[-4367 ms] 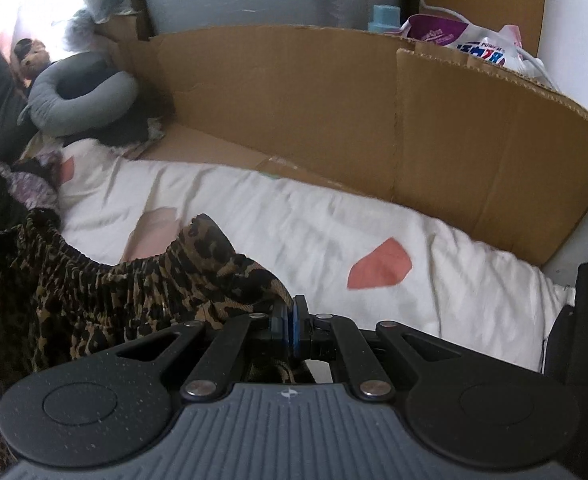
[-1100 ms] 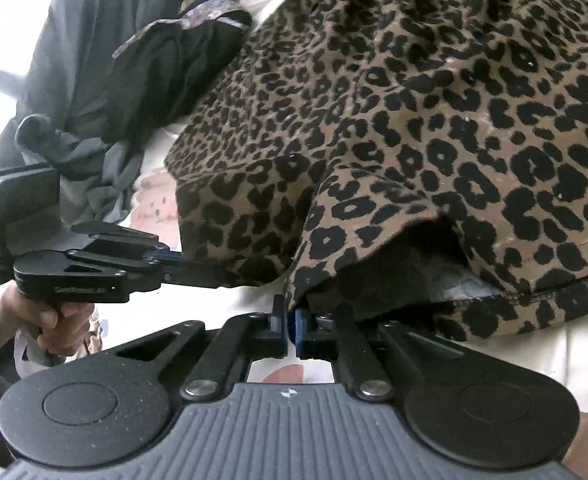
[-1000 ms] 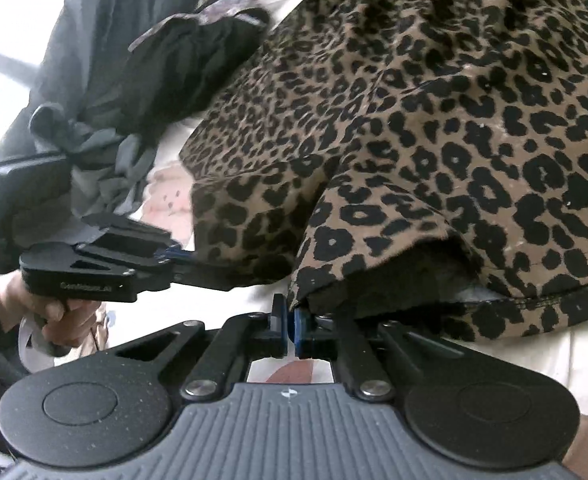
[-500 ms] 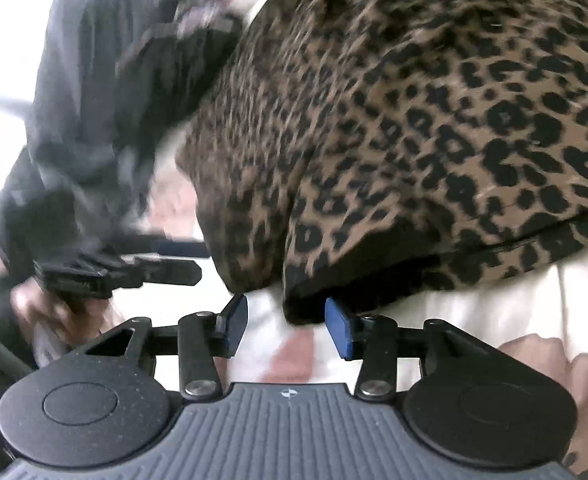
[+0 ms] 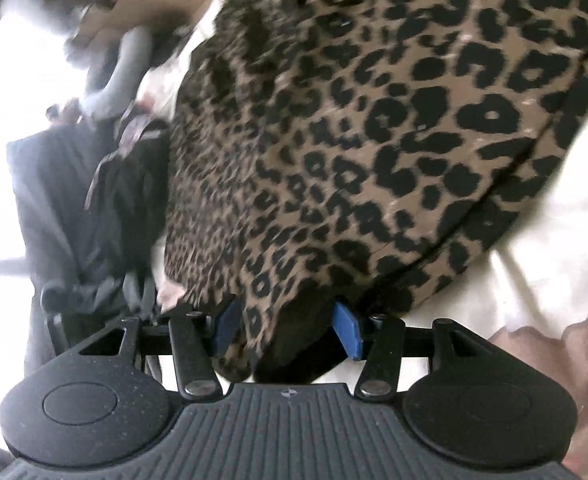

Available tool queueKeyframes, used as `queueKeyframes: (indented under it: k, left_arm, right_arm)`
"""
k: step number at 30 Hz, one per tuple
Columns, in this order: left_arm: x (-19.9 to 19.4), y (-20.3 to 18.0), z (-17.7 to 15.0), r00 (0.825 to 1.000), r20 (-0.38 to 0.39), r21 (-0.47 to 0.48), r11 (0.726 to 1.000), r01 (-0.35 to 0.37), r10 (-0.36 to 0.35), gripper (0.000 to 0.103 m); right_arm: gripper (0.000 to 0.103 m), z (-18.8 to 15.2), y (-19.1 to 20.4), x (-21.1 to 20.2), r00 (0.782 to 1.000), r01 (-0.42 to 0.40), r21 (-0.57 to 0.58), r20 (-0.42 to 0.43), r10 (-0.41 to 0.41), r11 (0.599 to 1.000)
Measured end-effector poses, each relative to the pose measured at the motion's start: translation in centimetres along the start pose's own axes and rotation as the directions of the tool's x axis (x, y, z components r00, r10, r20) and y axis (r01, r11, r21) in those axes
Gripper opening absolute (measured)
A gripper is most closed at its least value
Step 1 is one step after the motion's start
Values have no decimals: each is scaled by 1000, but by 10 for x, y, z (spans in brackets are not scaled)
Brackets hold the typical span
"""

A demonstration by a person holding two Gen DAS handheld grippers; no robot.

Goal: Fold clothes
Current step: 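Lift the skirt by its waistband with both grippers and shake it out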

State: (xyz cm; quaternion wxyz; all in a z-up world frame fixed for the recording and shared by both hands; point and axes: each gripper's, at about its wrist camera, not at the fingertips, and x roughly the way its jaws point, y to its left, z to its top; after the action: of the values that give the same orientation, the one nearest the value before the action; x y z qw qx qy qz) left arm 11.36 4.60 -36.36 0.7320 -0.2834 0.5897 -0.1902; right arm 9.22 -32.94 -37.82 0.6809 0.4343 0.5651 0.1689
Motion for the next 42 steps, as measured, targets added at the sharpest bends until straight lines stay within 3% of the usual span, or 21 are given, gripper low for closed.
queueKeyframes:
  k: [7, 12, 13, 14, 15, 27, 33, 39, 42]
  left_arm:
    - [-2, 17, 3, 998, 40, -142, 989, 44, -39, 50]
    - [-4, 20, 3, 997, 49, -164, 984, 66, -59, 48]
    - [-4, 20, 2, 997, 50, -164, 984, 71, -64, 34]
    - [-2, 22, 2, 996, 42, -173, 981, 81, -75, 7]
    - [-1, 24, 1, 997, 29, -180, 981, 76, -72, 1]
    - [-13, 29, -10, 999, -7, -84, 995, -47, 47, 1]
    - [12, 28, -2, 994, -40, -60, 993, -105, 102, 2]
    - [0, 22, -4, 986, -68, 20, 989, -148, 149, 12]
    - [-14, 23, -5, 983, -69, 34, 986, -165, 167, 21]
  right_arm:
    - [53, 9, -21, -2, 996, -32, 152, 91, 18, 988]
    - [22, 7, -28, 10, 998, -23, 198, 69, 9, 980]
    - [18, 6, -28, 10, 997, -23, 197, 70, 9, 980]
    - [7, 5, -28, 10, 997, -21, 195, 72, 7, 981]
    - [0, 5, -28, 9, 997, -11, 186, 72, -2, 982]
    - [0, -2, -26, -10, 992, 113, 55, 46, -115, 992]
    - [0, -5, -28, -7, 985, 169, 14, 10, -170, 985]
    - [1, -7, -30, -6, 976, 218, -16, -13, -218, 976]
    - [3, -8, -26, -18, 976, 217, -14, 11, -217, 976]
